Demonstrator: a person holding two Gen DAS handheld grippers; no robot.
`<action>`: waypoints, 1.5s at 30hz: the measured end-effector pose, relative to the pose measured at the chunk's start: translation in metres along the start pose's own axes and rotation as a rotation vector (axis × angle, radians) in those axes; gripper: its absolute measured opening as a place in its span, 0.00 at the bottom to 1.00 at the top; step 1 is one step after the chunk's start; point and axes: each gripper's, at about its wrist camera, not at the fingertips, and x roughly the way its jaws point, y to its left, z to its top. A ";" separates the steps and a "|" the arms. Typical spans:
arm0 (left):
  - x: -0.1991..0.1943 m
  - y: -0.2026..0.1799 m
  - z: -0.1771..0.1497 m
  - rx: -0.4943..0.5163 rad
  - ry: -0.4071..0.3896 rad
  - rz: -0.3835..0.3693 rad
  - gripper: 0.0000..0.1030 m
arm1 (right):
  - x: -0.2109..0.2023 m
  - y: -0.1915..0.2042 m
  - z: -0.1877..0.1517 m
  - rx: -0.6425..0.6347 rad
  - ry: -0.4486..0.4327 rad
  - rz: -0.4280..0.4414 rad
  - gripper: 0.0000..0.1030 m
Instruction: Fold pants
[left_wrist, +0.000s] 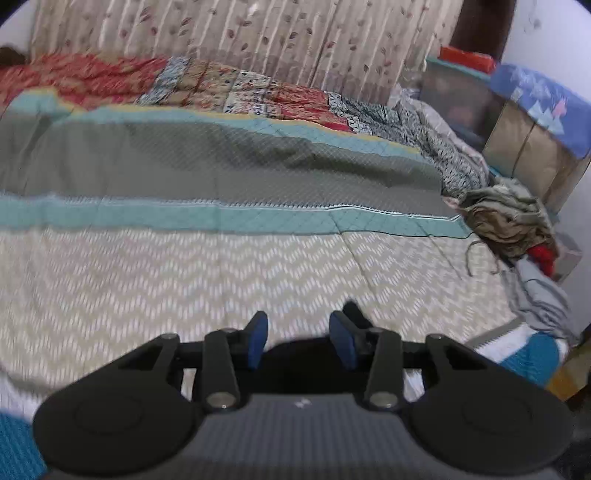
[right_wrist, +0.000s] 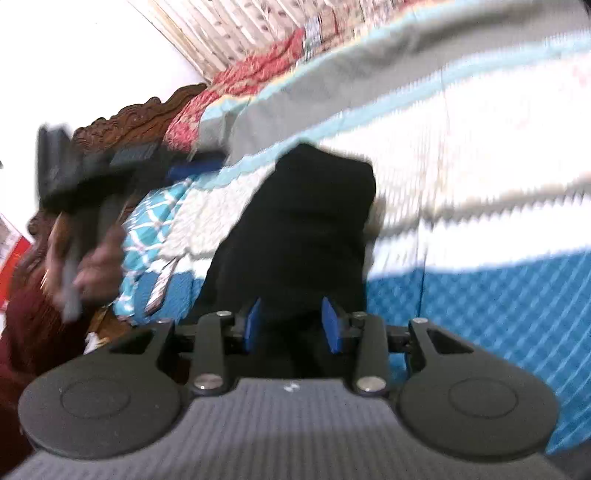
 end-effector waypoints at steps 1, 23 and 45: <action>-0.007 0.003 -0.008 -0.015 0.001 -0.012 0.37 | 0.001 0.008 0.005 -0.025 -0.016 -0.016 0.39; 0.025 0.008 -0.109 -0.021 0.168 0.028 0.17 | 0.117 0.008 0.024 -0.125 0.092 -0.217 0.63; -0.028 0.035 -0.096 -0.183 0.168 0.135 0.47 | 0.034 0.014 -0.005 0.083 -0.009 -0.142 0.72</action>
